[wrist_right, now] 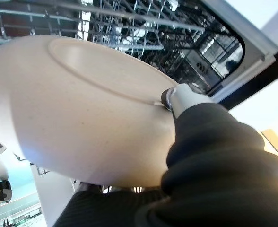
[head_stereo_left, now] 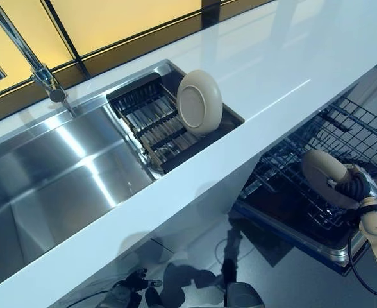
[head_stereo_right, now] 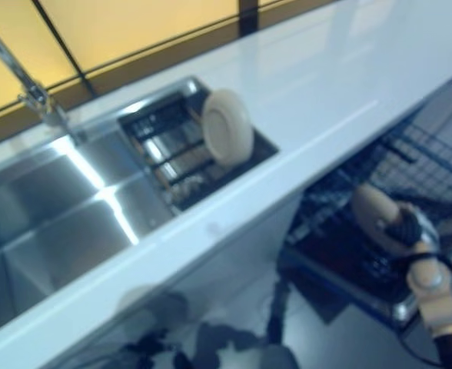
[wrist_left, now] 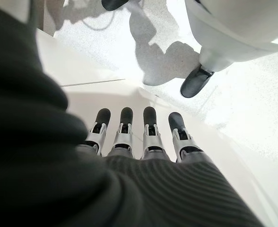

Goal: Take plates into dishwasher

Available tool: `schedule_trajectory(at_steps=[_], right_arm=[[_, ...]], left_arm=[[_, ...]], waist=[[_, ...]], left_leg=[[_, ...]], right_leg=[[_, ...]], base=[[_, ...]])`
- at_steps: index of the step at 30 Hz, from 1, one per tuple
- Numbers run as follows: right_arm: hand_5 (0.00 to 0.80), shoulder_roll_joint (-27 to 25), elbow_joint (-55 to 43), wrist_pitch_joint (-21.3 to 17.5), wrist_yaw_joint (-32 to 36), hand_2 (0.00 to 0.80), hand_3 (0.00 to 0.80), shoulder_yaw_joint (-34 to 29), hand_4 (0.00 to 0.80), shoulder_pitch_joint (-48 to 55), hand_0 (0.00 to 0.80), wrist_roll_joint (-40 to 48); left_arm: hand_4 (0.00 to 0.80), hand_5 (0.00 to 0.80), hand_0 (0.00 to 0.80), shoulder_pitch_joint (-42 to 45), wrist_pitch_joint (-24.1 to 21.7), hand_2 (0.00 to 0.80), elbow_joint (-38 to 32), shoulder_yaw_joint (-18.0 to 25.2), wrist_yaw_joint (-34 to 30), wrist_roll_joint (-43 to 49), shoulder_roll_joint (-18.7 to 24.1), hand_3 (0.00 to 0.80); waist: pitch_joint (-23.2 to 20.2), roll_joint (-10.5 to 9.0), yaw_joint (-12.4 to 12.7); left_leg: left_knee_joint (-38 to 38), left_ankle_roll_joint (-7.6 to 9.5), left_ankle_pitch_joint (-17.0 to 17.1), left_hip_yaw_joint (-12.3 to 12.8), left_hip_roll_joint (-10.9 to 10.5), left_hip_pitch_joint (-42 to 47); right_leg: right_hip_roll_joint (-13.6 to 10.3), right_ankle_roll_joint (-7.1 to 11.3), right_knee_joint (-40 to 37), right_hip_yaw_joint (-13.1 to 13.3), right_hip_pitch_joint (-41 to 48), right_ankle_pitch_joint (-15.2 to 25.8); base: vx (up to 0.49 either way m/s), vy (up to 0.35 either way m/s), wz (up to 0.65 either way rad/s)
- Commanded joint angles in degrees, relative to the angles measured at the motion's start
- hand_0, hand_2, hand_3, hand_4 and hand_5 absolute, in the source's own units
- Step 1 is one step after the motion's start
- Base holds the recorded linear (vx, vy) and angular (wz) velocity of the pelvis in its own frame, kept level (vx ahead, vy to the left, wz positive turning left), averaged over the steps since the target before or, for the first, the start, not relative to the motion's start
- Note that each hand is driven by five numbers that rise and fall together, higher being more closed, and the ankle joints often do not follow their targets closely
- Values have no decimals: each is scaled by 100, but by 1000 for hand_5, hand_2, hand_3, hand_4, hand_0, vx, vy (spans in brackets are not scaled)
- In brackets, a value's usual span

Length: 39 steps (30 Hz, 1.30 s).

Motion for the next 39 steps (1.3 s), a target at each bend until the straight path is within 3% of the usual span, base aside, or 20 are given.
schedule_trajectory(at_steps=[1,11,39], right_arm=[[800,16,104,58,-264,800,800,45,800,-771,800,-60],[800,76,434,405,-257,800,800,387,800,-1158,800,-51],[800,-192,1753,679,-678,800,800,975,800,-2129,800,-56]], left_arm=[[0,0,0,-363,32,0,-45,-51,-75,104,426,0],[0,0,0,-478,67,0,-74,-158,-96,142,442,0],[0,0,0,-730,86,0,-383,-535,-154,-102,570,0]], waist=[[199,-590,75],[311,-586,158],[715,-327,397]], left_leg=[[-7,-189,135,43,69,50],[-6,-192,142,-53,62,-29],[-8,-187,159,-359,-70,-302]], right_leg=[[-3,-54,88,66,77,-132],[-17,-61,107,29,10,-121],[-153,-88,363,-97,-313,-170]], base=[[-10,-13,3],[-4,-4,1],[-3,-3,4]])
